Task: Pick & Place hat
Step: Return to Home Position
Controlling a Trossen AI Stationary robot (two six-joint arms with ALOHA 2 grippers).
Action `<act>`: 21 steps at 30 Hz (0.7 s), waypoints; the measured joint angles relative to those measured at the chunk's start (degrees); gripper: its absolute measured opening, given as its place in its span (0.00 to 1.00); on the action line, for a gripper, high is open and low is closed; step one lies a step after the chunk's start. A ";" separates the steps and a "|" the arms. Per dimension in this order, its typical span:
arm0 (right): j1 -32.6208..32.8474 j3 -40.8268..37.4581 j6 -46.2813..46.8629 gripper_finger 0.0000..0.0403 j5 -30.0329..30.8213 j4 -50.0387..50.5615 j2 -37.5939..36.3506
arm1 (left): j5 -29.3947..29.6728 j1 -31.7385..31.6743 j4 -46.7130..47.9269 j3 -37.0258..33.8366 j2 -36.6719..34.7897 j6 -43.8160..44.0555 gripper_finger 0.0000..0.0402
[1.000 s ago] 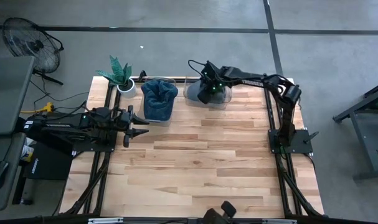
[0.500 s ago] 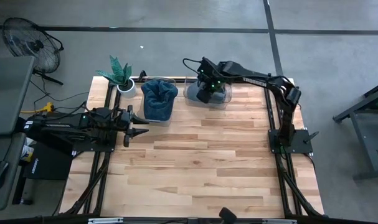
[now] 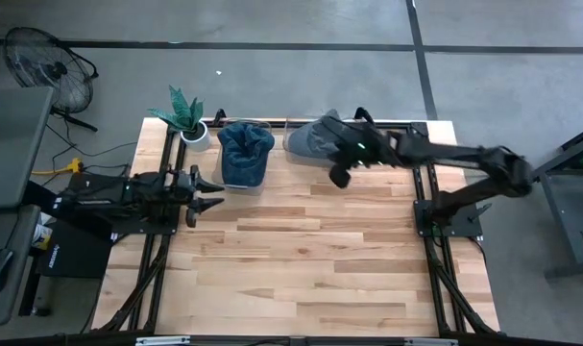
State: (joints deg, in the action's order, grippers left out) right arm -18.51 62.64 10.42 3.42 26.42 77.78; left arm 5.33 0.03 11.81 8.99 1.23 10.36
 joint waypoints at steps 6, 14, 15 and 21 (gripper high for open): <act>6.27 -15.90 4.52 0.00 6.29 -10.73 -16.11 | -0.39 0.00 -11.09 -4.34 0.07 0.41 0.41; 14.05 -31.93 5.84 0.00 9.48 -23.88 -31.43 | 0.45 -0.02 -13.92 -8.05 -0.33 -1.68 0.41; 14.95 -33.23 5.82 0.00 10.01 -24.77 -32.62 | 0.67 -0.02 -14.28 -8.06 -0.30 -2.64 0.41; 19.02 -38.51 5.02 0.00 14.18 -28.23 -37.17 | 1.98 -0.02 -13.74 -8.13 -0.32 -5.17 0.41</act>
State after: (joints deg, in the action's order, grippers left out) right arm 0.51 24.14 15.45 17.60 -1.82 40.61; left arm 7.31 0.01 -1.93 0.86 0.90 5.19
